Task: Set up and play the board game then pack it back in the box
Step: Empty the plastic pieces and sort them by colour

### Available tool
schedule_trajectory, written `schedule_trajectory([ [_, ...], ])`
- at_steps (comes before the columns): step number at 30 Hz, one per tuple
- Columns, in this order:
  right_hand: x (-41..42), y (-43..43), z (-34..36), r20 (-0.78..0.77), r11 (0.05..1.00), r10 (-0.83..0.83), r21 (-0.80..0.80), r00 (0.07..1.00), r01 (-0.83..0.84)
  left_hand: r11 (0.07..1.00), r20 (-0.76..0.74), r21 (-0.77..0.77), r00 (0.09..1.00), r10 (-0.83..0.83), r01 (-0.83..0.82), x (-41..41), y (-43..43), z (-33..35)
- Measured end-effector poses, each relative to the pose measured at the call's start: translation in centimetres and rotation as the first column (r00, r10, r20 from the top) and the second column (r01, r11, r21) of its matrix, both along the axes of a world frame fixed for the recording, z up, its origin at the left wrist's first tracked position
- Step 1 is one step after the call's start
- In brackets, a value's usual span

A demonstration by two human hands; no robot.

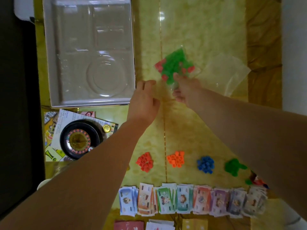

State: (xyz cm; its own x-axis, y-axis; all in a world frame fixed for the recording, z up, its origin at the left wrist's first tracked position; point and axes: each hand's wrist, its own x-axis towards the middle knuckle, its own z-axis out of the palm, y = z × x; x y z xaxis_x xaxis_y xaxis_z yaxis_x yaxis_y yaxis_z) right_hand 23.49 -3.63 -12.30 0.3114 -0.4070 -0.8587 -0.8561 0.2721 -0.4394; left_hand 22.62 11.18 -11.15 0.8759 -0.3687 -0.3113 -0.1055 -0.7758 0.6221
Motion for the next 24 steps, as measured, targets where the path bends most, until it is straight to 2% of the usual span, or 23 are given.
schedule_trajectory([
  [5,-0.7,-1.0,-0.7,0.096,0.997,0.045,-0.072,0.994,-0.038,0.989,-0.048,0.002,0.988,0.146,-0.146,1.5,-0.9,-0.3],
  [8,-2.0,-1.8,0.0,0.172,0.994,0.113,-0.011,0.979,-0.112,0.940,-0.155,-0.100,0.939,0.308,-0.325,1.7,-1.8,-0.8],
  [10,-2.9,-2.1,0.7,0.229,0.992,0.097,0.060,0.969,-0.114,0.852,-0.378,-0.179,0.834,0.401,-0.491,1.7,-2.6,-0.5],
  [11,-3.2,-2.3,1.2,0.241,0.989,0.084,0.101,0.967,-0.112,0.786,-0.526,-0.206,0.743,0.414,-0.583,1.6,-3.0,-0.1],
  [13,-4.0,-2.5,2.0,0.264,0.972,0.088,0.190,0.961,-0.141,0.668,-0.735,-0.244,0.583,0.345,-0.703,1.3,-3.4,0.3],
  [14,-4.5,-2.9,2.2,0.292,0.965,0.120,0.191,0.949,-0.180,0.655,-0.767,-0.252,0.560,0.314,-0.712,1.2,-3.7,0.4],
  [16,-5.6,-3.6,2.5,0.344,0.961,0.238,0.053,0.908,-0.272,0.635,-0.783,-0.249,0.538,0.313,-0.731,0.8,-3.8,0.6],
  [18,-6.3,-4.5,2.0,0.328,0.934,0.344,-0.218,0.880,-0.285,0.603,-0.791,-0.231,0.509,0.341,-0.764,0.6,-3.7,0.6],
  [19,-6.8,-5.1,1.8,0.296,0.888,0.385,-0.377,0.874,-0.263,0.599,-0.788,-0.218,0.501,0.358,-0.771,0.2,-3.8,0.6],
  [21,-7.7,-6.3,1.1,0.195,0.713,0.535,-0.626,0.822,-0.316,0.599,-0.760,-0.185,0.500,0.415,-0.779,-0.5,-3.8,0.3],
  [22,-8.1,-6.8,0.7,0.112,0.627,0.632,-0.654,0.767,-0.422,0.596,-0.753,-0.177,0.498,0.431,-0.783,-0.8,-3.8,0.1],
  [24,-9.3,-7.4,0.1,-0.053,0.480,0.788,-0.570,0.613,-0.666,0.590,-0.756,-0.158,0.482,0.444,-0.792,-1.4,-3.8,-0.3],
])
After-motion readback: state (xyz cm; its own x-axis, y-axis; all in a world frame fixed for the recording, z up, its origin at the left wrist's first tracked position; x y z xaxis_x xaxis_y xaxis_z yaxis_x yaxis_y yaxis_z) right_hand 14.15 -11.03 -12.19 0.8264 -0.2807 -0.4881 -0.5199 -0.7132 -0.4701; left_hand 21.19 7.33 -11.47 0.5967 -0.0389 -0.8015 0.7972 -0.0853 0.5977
